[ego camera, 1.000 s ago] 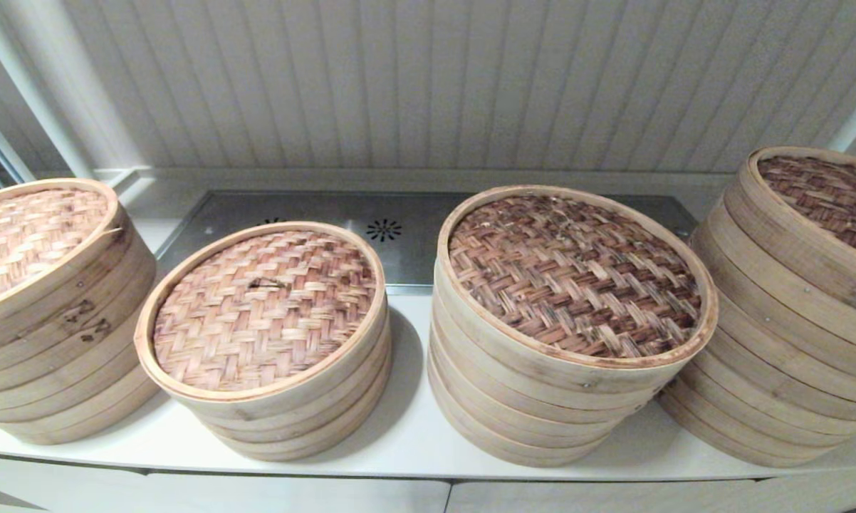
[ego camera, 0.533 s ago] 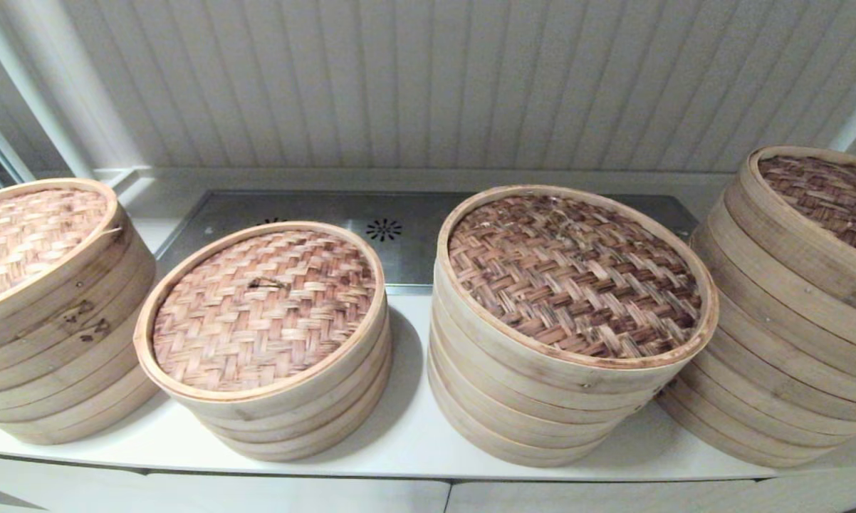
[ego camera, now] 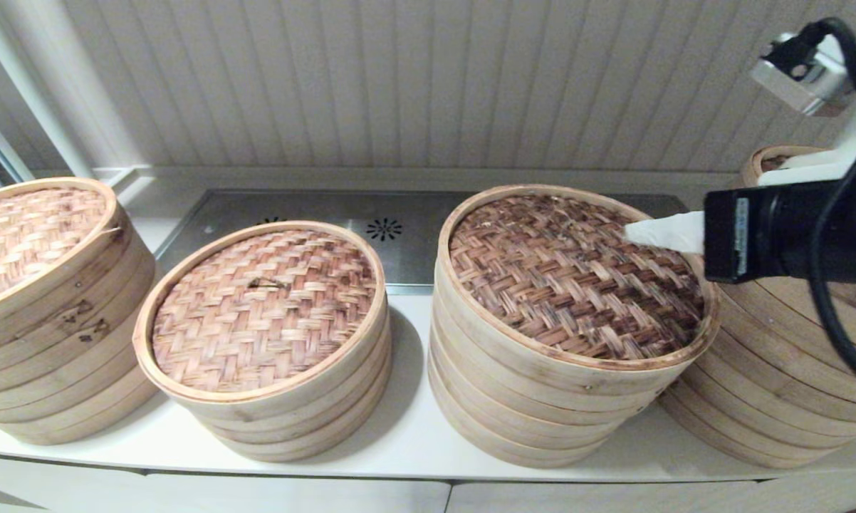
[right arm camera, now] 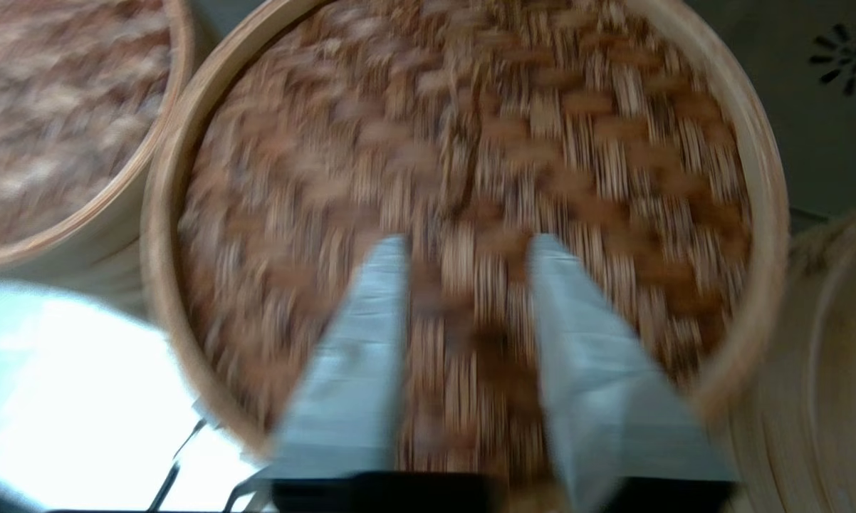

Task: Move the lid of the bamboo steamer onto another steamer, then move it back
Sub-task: Pick up the steamer

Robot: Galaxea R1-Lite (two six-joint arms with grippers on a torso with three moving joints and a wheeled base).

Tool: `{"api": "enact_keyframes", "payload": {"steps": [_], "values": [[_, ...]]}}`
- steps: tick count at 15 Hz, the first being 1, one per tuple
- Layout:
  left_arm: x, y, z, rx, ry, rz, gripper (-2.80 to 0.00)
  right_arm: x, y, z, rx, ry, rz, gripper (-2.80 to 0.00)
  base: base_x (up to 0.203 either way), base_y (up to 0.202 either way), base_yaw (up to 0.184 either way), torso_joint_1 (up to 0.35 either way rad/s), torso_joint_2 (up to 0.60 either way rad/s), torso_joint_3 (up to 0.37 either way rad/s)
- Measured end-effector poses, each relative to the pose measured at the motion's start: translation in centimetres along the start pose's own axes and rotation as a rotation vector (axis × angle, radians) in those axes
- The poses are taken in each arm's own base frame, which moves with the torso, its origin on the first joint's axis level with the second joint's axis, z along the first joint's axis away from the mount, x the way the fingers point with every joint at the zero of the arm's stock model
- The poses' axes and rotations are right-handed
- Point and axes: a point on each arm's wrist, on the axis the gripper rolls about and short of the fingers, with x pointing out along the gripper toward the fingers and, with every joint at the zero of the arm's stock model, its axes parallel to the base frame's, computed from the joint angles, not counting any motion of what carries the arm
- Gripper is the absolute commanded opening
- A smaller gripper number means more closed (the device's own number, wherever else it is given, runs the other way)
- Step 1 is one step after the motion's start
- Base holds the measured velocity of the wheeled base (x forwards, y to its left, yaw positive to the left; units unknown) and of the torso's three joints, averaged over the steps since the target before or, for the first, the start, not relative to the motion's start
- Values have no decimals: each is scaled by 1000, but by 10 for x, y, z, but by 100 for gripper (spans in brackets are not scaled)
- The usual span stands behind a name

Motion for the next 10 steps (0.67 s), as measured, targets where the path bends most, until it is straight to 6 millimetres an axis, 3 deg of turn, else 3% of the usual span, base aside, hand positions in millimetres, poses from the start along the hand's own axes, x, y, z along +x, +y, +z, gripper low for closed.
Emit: {"api": "enact_keyframes", "payload": {"steps": [5, 10], "values": [[0, 0, 0, 0, 0, 0, -280, 48, 14, -4, -15, 40, -20, 0, 0, 0, 0, 0, 0, 0], [0, 0, 0, 0, 0, -1, -280, 77, 21, -3, -10, 10, -31, 0, 0, 0, 0, 0, 0, 0]]}}
